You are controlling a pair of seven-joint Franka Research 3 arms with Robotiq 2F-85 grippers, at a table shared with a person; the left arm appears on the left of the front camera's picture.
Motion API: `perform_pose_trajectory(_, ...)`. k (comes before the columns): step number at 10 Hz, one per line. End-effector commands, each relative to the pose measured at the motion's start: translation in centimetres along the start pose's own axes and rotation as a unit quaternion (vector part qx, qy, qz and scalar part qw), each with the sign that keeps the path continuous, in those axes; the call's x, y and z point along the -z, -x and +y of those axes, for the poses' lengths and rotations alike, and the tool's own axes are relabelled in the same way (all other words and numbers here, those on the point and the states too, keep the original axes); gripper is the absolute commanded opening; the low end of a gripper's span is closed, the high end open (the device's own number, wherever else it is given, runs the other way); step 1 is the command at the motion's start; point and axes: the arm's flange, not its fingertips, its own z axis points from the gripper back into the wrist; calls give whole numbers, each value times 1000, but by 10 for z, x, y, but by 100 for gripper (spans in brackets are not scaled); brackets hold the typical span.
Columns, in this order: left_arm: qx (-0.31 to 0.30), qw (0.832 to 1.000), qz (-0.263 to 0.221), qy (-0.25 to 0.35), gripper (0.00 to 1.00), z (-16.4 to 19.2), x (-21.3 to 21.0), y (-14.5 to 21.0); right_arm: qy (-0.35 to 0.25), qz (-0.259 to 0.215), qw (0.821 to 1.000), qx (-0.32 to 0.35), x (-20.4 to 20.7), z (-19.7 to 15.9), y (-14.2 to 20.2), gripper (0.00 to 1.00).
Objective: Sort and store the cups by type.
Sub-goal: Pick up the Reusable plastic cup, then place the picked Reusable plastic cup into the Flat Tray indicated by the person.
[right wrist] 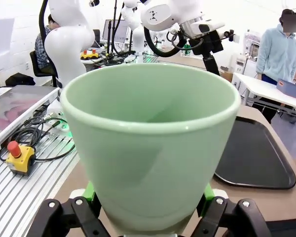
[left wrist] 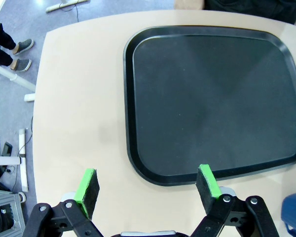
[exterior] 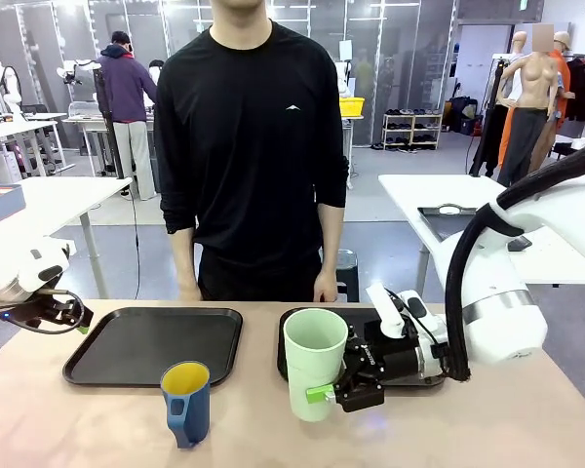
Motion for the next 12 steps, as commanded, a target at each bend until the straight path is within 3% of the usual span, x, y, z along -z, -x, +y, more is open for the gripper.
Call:
perform_pose_trajectory(1, 3, 1000, -1, -3, 100, -1, -1, 0, 50, 19, 998, 15, -2, -1, 1, 28)
perform_pose_trajectory(2, 3, 1000, -1, -3, 100, -1, -1, 0, 0, 0, 1000, 0, 0, 0, 0, 28)
perform_pose_trajectory(12, 3, 1000, -1, -3, 100, -1, -1, 0, 0, 0, 1000, 0, 0, 0, 0, 28)
